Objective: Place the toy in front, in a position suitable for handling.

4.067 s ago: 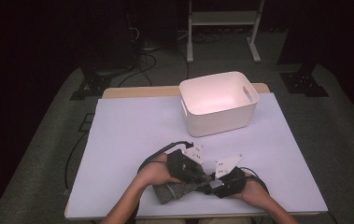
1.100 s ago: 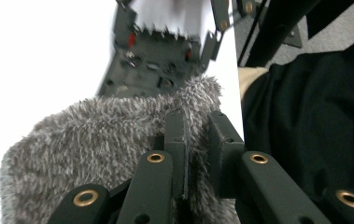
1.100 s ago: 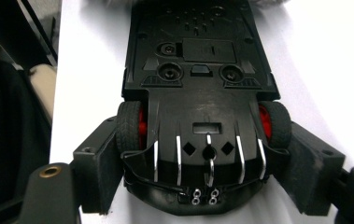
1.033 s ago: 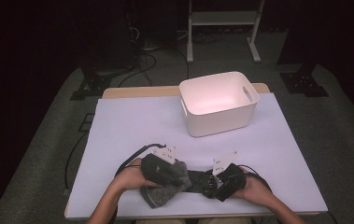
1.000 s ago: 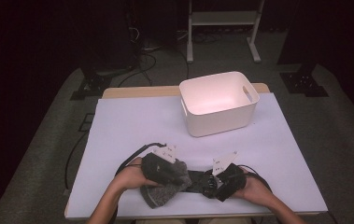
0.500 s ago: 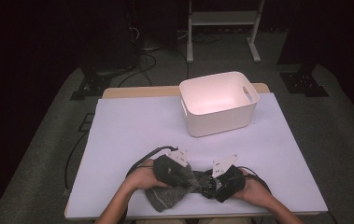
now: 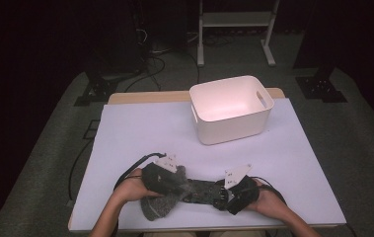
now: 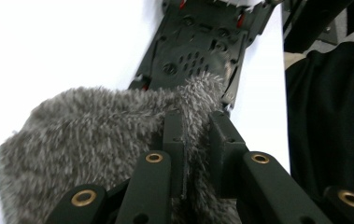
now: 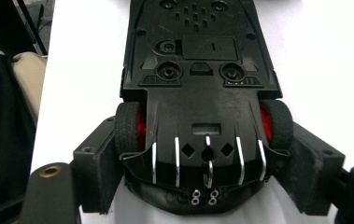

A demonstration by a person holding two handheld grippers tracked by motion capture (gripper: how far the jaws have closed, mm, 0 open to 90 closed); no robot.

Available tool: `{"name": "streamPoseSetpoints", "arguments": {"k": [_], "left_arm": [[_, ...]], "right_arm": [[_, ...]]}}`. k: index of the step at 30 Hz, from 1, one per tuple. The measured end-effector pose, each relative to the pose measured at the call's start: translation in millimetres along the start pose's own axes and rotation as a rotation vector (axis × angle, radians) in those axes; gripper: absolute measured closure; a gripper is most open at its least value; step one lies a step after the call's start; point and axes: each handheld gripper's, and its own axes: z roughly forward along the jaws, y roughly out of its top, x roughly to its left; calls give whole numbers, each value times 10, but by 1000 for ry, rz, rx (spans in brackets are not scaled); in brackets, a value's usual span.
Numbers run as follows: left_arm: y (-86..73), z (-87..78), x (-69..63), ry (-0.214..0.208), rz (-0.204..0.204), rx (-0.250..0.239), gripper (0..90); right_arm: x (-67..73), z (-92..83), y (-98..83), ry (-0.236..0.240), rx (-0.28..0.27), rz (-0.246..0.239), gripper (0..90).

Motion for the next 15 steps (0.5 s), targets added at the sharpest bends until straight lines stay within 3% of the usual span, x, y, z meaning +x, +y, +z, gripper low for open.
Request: {"name": "streamPoseSetpoints", "arguments": {"k": [5,8,12,15], "left_arm": [[188,161,-54,-51,51,-24,787],[304,282,-100,-63,98,-10,786],[357,324,-121,-63,112,3,786],[320,273,-120,-31,106,19,786]], "right_arm": [[-3,1,-8,-3,-3,-7,232],[-2,1,-14,-4,-7,-7,232],[4,0,-14,-3,-8,1,232],[1,0,-17,-2,-11,-2,232]]}}
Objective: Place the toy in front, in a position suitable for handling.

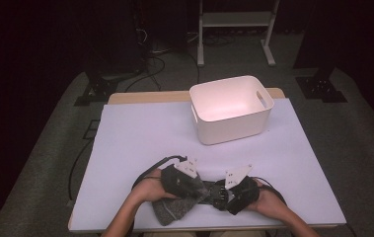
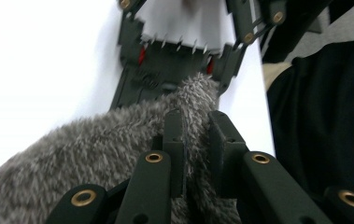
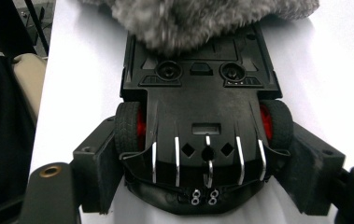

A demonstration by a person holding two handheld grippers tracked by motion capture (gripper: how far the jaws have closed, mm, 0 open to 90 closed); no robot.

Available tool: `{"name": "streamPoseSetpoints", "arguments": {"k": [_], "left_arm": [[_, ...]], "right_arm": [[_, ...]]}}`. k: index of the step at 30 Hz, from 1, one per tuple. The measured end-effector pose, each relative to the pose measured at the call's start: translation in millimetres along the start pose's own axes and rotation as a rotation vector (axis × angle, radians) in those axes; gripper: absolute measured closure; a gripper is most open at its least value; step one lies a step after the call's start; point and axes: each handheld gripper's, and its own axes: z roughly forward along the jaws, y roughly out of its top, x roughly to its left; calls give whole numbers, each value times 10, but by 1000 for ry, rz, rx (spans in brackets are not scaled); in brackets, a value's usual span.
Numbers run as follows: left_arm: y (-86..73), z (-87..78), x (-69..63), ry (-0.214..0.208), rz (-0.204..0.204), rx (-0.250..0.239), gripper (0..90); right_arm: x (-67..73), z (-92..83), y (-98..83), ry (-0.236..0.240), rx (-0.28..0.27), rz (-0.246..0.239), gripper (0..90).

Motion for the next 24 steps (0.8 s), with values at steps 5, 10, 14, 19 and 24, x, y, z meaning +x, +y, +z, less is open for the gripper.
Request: {"name": "streamPoseSetpoints", "arguments": {"k": [5,10,14,19,24], "left_arm": [[-175,-181,29,66,-40,16,784],[-354,-335,137,152,-98,40,788],[-346,-316,185,140,-105,27,788],[-191,-208,236,103,-85,-4,787],[45,17,271,98,-41,17,786]], "right_arm": [[-8,1,-3,2,-3,-7,232],[-10,2,-1,7,-3,0,232],[-10,3,0,7,-2,-1,232],[-10,4,-4,8,-5,-1,232],[-6,3,-6,6,-7,3,232]]}}
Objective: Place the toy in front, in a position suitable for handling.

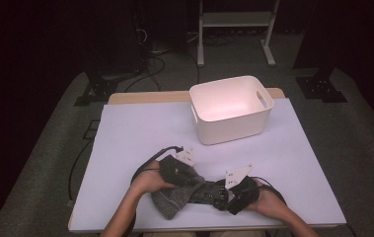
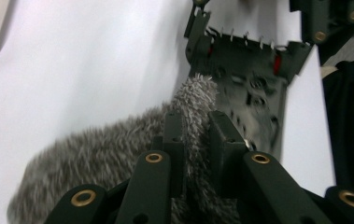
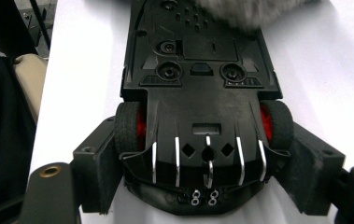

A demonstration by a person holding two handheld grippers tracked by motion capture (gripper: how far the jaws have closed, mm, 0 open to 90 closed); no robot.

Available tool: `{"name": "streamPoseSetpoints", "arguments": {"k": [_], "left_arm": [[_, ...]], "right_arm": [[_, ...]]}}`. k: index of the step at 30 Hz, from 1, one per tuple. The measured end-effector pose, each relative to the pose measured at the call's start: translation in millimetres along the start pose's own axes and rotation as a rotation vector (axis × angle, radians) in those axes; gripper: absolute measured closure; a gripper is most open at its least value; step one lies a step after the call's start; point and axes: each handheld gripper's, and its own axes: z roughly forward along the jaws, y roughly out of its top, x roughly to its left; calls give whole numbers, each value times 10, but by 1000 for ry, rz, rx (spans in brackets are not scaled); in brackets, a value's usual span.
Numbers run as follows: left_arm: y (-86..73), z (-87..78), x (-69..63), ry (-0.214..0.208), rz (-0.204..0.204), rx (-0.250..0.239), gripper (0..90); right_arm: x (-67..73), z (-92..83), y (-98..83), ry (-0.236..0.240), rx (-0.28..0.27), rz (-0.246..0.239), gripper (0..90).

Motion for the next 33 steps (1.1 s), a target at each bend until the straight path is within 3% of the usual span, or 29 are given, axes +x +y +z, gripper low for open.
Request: {"name": "streamPoseSetpoints", "arguments": {"k": [6,12,16,19,25,33], "left_arm": [[-30,-14,11,30,-16,-2,786],[-268,-195,23,55,-69,-29,784],[-429,-300,4,48,-101,-43,785],[-490,-334,-30,7,-115,-49,780],[-415,-288,-127,-57,-78,-57,780],[-55,-28,-223,-104,21,-13,770]], "right_arm": [[-2,0,-7,-3,-6,-3,232],[3,0,-9,-5,-7,-3,233],[1,3,-9,-4,-8,-6,232],[7,1,-4,-6,-3,-3,233],[7,2,3,-7,3,-12,233],[12,4,12,-8,6,-12,231]]}}
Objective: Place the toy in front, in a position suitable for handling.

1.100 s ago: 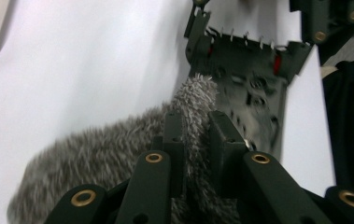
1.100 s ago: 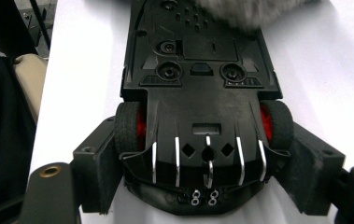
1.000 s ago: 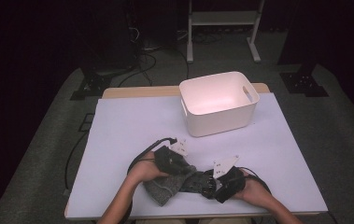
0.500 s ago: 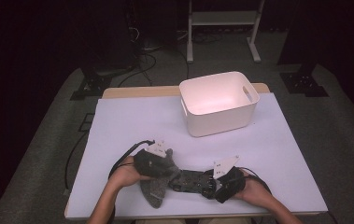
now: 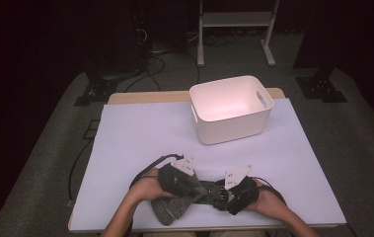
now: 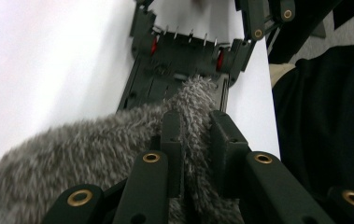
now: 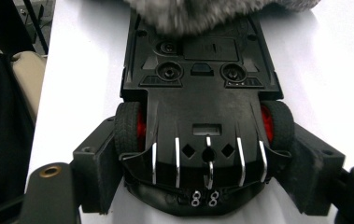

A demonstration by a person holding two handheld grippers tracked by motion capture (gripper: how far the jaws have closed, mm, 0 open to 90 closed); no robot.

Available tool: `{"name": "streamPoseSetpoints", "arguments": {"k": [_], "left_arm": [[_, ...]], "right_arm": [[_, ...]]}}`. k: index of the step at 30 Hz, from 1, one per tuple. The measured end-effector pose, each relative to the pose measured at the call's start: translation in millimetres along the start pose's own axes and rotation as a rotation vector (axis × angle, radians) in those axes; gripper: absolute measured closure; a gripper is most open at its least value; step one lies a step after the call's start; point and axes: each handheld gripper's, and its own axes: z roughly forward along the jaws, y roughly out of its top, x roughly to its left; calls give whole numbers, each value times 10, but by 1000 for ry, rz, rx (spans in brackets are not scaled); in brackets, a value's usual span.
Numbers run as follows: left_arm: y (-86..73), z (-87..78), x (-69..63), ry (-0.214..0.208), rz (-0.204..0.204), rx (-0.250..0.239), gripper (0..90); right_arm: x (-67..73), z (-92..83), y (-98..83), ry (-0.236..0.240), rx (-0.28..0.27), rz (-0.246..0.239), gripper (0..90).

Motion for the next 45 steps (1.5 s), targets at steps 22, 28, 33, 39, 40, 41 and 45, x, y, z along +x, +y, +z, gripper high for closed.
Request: {"name": "streamPoseSetpoints", "arguments": {"k": [22,28,33,39,40,41,45], "left_arm": [[0,43,-73,-21,5,12,779],[291,167,-148,-60,79,19,778],[424,255,-193,-68,128,62,777],[405,248,-167,-30,111,60,777],[395,230,-145,-7,105,59,780],[384,205,-113,25,96,61,787],[330,111,3,86,54,74,792]], "right_arm": [[2,-88,-31,17,9,25,229],[18,-38,30,16,-12,40,228],[46,18,57,5,5,20,228],[34,19,49,11,-7,24,228],[37,20,50,9,-5,22,228],[37,20,49,9,-4,22,228],[36,17,48,14,-8,26,229]]}}
